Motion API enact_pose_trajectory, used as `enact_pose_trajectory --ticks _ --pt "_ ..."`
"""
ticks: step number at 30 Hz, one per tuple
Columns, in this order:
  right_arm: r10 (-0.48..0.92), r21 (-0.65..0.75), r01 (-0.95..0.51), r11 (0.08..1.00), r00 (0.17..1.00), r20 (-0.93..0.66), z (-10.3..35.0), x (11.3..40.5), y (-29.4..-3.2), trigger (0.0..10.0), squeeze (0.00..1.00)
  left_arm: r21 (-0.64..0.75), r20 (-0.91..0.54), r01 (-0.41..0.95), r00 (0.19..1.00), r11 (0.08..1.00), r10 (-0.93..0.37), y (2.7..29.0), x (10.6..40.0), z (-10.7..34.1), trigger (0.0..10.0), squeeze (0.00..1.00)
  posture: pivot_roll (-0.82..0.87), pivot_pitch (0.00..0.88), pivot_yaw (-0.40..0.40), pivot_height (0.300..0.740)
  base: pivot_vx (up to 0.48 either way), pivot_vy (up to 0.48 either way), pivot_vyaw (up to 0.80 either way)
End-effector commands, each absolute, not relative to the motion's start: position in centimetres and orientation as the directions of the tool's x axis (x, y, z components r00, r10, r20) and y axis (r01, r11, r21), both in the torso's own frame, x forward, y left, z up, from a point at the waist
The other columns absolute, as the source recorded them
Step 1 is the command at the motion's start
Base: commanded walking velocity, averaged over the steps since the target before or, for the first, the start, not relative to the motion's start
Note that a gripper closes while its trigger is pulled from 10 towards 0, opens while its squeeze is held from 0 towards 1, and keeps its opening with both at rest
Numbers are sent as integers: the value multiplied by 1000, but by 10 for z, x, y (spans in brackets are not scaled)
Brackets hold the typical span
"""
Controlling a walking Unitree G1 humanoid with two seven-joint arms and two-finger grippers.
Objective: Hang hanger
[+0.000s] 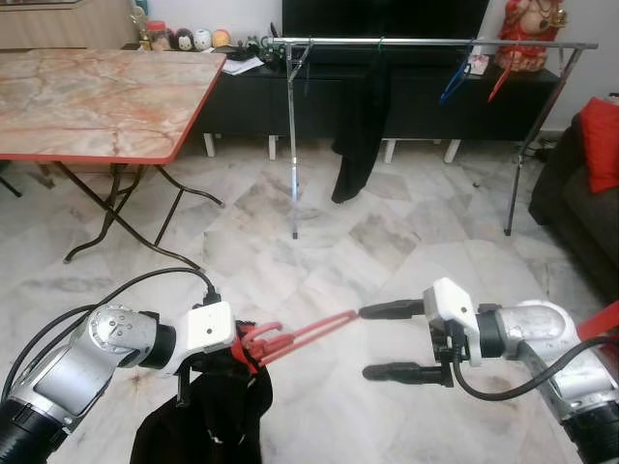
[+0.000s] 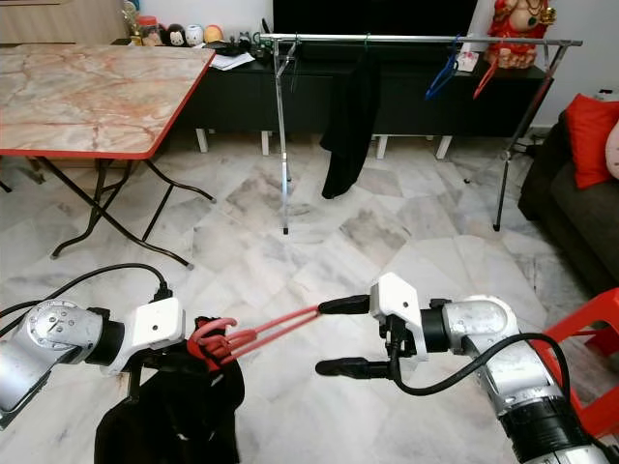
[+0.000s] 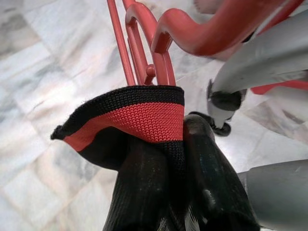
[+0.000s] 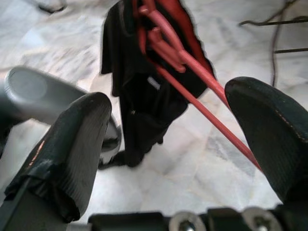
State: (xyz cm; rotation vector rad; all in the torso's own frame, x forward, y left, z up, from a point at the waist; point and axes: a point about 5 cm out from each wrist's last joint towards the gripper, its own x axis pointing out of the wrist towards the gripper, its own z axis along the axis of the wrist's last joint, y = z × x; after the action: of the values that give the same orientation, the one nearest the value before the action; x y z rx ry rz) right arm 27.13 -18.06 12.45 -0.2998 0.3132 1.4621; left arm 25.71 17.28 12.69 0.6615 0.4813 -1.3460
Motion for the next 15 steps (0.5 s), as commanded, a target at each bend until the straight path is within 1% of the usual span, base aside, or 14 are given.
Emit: enact_pose_trajectory --ticks 1,3,5,9,12,15 --pt "912 -39 -999 18 32 -408 130 269 -174 10000 0 178 -646 983 151 45 -748 166 258 141 10000 0 21 0 -41 740 0 0 0" --pt "922 -55 -998 -17 5 -387 133 268 -163 10000 0 169 -635 986 109 0 -764 158 254 145 10000 0 24 0 -40 740 0 0 0" --pt "927 -75 -996 -50 -18 -374 137 268 -154 10000 0 165 -631 986 86 -25 -771 153 253 148 10000 0 24 0 -40 740 0 0 0" --pt "931 -85 -993 -79 -43 -363 141 270 -144 10000 0 144 -638 985 16 -98 -770 146 252 152 10000 0 20 0 -31 740 0 0 0" --pt "926 -85 -991 -101 -62 -373 139 268 -141 10000 0 135 -652 982 -11 -130 -758 144 248 151 10000 0 19 0 -32 740 0 0 0" --pt "923 -83 -991 -105 -66 -379 136 265 -141 10000 0 129 -655 982 -19 -137 -755 143 243 148 10000 0 19 0 -36 740 0 0 0"
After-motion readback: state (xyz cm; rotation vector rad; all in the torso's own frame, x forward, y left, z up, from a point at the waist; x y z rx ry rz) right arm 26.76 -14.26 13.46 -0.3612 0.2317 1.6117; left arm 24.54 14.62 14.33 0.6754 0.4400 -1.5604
